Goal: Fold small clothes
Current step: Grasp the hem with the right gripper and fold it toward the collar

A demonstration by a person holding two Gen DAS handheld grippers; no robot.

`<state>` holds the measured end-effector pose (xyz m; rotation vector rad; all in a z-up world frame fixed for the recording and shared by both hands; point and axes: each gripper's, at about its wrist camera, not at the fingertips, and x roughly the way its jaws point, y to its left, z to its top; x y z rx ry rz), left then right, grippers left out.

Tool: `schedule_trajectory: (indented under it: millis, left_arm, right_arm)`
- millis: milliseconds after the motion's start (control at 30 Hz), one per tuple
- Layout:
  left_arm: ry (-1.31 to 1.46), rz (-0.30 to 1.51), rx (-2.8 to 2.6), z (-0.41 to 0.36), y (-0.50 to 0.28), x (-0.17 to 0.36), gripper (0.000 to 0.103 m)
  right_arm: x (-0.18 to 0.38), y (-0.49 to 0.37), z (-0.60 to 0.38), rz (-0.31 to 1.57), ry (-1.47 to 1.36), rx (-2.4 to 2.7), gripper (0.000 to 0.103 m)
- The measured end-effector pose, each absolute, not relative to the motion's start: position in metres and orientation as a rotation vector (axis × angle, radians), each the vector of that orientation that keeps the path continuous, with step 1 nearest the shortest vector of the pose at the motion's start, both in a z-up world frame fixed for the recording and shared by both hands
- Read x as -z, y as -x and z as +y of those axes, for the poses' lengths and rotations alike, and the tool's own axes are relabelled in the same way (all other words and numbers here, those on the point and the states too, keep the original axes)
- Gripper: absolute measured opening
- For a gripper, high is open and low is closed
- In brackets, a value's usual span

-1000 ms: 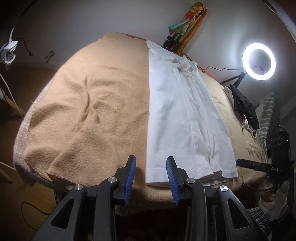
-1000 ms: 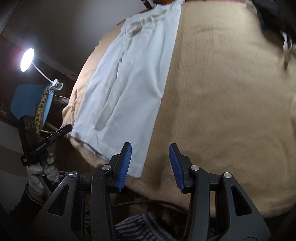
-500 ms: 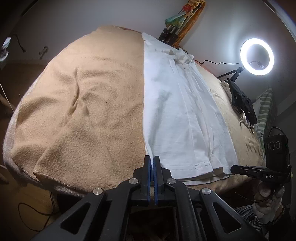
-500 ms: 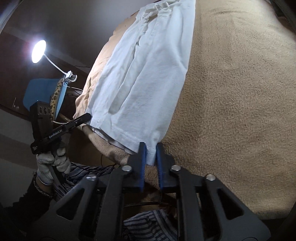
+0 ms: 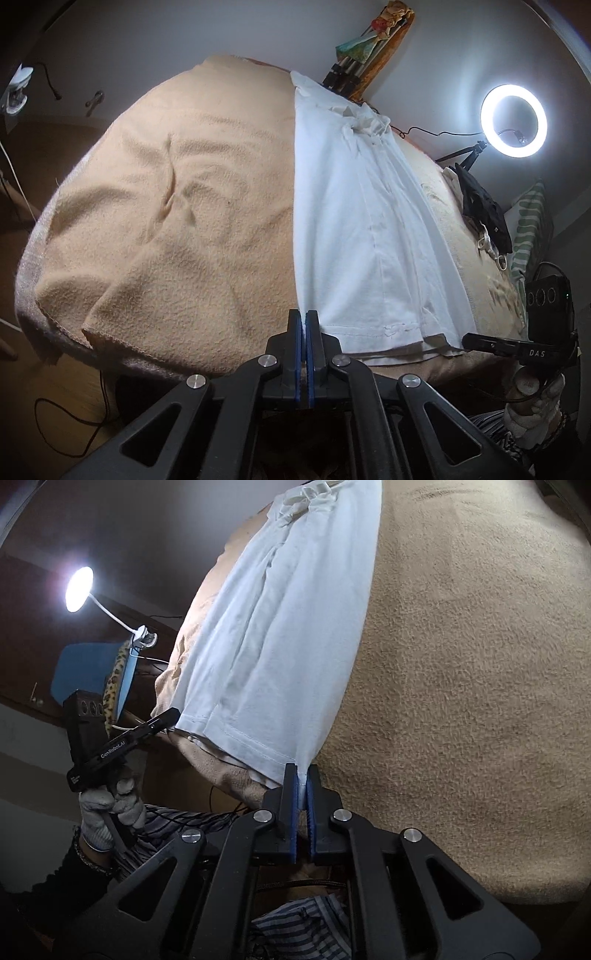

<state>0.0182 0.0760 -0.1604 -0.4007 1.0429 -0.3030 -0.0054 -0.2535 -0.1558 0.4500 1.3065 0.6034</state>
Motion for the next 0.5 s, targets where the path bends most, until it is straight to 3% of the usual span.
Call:
schedule_trajectory:
  millis: [500]
  left_arm:
    - [0.492,0.990,0.319,0.073,-0.066,0.119,0.000]
  right_arm:
    - [0.117,-0.040,-0.276,1.197,-0.537,-0.605,0.005]
